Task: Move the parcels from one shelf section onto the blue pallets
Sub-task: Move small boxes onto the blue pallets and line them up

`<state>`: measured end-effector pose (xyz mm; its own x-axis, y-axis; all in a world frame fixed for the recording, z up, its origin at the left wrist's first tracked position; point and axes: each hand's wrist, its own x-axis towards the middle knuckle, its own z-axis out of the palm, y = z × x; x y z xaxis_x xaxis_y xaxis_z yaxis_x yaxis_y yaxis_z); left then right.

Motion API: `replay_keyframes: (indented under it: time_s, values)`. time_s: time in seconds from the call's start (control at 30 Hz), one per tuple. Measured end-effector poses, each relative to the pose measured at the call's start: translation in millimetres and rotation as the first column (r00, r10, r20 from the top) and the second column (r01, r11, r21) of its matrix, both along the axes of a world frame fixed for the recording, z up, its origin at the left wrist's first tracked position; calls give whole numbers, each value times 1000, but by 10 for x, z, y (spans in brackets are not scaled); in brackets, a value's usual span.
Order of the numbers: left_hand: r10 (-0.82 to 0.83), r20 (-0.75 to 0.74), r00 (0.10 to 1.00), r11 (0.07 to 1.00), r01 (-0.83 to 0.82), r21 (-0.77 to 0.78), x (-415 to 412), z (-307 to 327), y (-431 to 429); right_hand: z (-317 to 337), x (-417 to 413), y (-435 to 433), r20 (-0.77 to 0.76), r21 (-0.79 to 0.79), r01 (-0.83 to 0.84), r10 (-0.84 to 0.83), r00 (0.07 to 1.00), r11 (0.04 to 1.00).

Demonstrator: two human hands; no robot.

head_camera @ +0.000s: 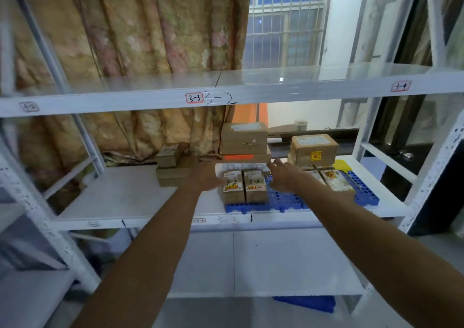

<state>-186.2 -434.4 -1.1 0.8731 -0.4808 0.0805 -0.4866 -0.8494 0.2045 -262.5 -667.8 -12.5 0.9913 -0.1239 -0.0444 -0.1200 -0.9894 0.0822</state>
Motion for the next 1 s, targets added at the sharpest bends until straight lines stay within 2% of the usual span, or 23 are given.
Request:
replay_keyframes:
  time_s: [0.03, 0.17, 0.3, 0.57, 0.8, 1.0]
  values:
    - [22, 30, 999, 1000, -22, 7, -59, -21, 62, -27, -58, 51, -3, -5, -14, 14, 1000, 1000]
    - [168, -90, 982, 981, -175, -78, 47, -237, 377, -109, -212, 277, 19, -3, -78, 78, 997, 997]
    - [208, -51, 977, 976, -211, -61, -375, -114, 697, -59, -242, 531, 21, 28, -147, 146, 989, 989]
    - [277, -42, 960, 960, -279, -28, -560, -23, 1281, 109, -125, 1078, 25, 17, -249, 248, 968, 968]
    - [329, -12, 944, 944, -328, 31, -548, -85, 1891, 28, 116, 1660, -8, 7, -300, 300, 954, 954]
    - [334, -43, 942, 942, -332, 53, -253, -231, 2379, -166, 416, 2207, -26, 13, -316, 316, 948, 949]
